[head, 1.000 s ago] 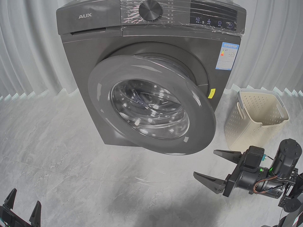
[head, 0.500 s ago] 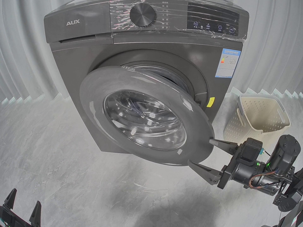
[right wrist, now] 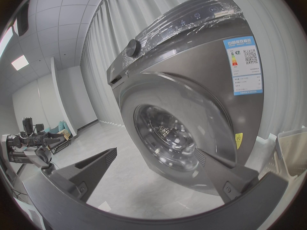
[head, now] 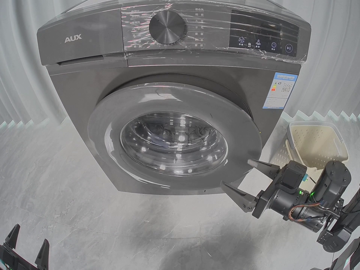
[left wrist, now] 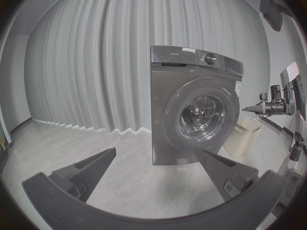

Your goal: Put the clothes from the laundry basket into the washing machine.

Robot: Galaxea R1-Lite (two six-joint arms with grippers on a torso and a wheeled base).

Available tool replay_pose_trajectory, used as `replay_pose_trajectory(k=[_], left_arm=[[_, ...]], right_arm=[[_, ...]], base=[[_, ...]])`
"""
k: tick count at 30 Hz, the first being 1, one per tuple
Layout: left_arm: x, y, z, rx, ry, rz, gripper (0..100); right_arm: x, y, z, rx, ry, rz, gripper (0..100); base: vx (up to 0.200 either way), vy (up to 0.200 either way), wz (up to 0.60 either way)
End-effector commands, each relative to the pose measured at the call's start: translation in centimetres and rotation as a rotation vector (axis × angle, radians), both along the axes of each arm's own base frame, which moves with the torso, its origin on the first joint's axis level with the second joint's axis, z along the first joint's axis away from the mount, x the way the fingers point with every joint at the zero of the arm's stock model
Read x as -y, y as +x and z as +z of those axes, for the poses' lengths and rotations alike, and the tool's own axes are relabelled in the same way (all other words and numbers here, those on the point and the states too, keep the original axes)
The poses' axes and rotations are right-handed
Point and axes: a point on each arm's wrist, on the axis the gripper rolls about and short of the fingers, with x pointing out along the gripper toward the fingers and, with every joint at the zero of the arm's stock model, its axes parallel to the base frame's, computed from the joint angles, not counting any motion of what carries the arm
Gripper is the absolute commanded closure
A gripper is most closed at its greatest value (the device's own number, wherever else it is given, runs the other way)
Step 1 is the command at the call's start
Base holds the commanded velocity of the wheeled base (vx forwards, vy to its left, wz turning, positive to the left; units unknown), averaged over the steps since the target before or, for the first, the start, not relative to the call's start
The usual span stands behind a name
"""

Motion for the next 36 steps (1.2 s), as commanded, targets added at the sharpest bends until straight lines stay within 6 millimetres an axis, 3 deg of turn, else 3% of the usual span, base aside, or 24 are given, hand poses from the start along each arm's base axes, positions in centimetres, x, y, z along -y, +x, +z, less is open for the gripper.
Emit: replay_pose_trajectory(k=[1, 6, 12, 18, 28, 36], left_arm=[[0.0, 0.0, -0.5, 0.0, 0.0, 0.0, 0], [0.0, 0.0, -0.5, 0.0, -0.002, 0.0, 0], [0.0, 0.0, -0.5, 0.0, -0.003, 0.0, 0], [0.0, 0.0, -0.5, 0.0, -0.005, 0.002, 0], [0.0, 0.0, -0.5, 0.0, -0.005, 0.0, 0], [0.0, 0.0, -0.5, 0.0, -0.005, 0.0, 0]], right_arm=[[0.2, -1.4, -1.5, -0.06, -0.053, 0.041, 0], [0.2, -3.3, -2.6, -0.11, -0.1, 0.109, 0], [-0.1, -3.4, -2.5, -0.104, -0.093, 0.129, 0], [-0.9, -2.6, -1.6, -0.068, -0.056, 0.124, 0], [-2.7, 0.2, 2.3, 0.079, 0.088, 0.028, 0], [-2.6, 0.8, 3.1, 0.106, 0.116, -0.001, 0]], base=[[0.0, 0.0, 0.0], [0.12, 0.0, 0.0], [0.2, 0.0, 0.0], [0.2, 0.0, 0.0], [0.0, 0.0, 0.0], [0.0, 0.0, 0.0]])
